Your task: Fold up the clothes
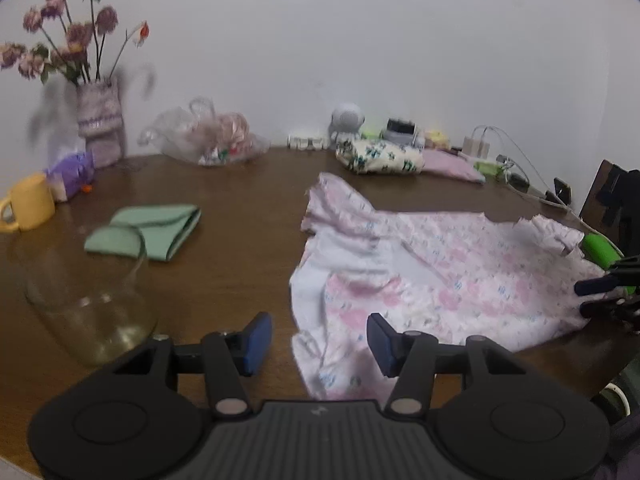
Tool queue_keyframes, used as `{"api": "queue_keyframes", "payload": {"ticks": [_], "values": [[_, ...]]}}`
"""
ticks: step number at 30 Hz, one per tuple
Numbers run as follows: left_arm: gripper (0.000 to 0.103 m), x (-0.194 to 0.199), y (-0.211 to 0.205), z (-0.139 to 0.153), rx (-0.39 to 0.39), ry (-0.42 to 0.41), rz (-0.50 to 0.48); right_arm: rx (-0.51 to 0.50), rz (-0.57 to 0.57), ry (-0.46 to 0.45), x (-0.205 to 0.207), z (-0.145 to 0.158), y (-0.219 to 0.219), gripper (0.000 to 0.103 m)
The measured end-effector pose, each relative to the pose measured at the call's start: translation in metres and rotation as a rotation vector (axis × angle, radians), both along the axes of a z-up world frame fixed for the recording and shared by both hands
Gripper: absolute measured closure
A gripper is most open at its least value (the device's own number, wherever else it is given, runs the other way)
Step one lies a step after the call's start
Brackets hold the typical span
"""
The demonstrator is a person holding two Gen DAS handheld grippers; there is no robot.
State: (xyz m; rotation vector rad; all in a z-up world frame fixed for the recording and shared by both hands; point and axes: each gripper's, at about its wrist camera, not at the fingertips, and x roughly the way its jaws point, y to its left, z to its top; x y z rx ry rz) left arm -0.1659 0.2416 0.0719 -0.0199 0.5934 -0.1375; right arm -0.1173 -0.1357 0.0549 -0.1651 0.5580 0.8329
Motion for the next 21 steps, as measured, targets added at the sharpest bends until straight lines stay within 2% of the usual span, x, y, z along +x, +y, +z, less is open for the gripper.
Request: {"api": "queue_keyframes", "payload": {"ticks": [3,4,7,9,10,12,15,18,20,21], "values": [[0.05,0.005,-0.021,-0.003,-0.09,0.008,-0.078,-0.004,-0.009,0.024,0.005,-0.008,0.007,0.067],[0.05,0.008,-0.032,-0.007,-0.091,0.027,-0.119,-0.006,-0.011,0.033,0.006,-0.011,0.009,0.067],[0.05,0.024,-0.064,-0.027,-0.002,0.059,-0.16,-0.01,-0.018,0.06,0.011,-0.02,0.017,0.072],[0.051,0.032,-0.065,-0.034,-0.023,0.098,-0.145,-0.013,-0.023,0.078,0.013,-0.026,0.022,0.076],[0.055,0.036,-0.064,-0.037,-0.04,0.12,-0.14,-0.017,-0.022,0.083,0.012,-0.028,0.023,0.081],[0.064,0.031,-0.06,-0.043,-0.011,0.134,-0.148,-0.025,-0.013,0.088,0.007,-0.031,0.023,0.083],[0.064,0.018,-0.05,-0.047,0.009,0.131,-0.165,-0.029,0.007,0.107,-0.002,-0.03,0.02,0.091],[0.067,0.013,-0.04,-0.043,0.019,0.155,-0.166,-0.021,0.028,0.134,-0.008,-0.027,0.018,0.091],[0.059,0.011,-0.037,-0.037,0.039,0.174,-0.166,-0.036,0.049,0.137,-0.009,-0.023,0.017,0.091],[0.049,0.01,-0.039,-0.032,0.057,0.171,-0.156,-0.032,0.038,0.131,-0.008,-0.019,0.014,0.091]]}}
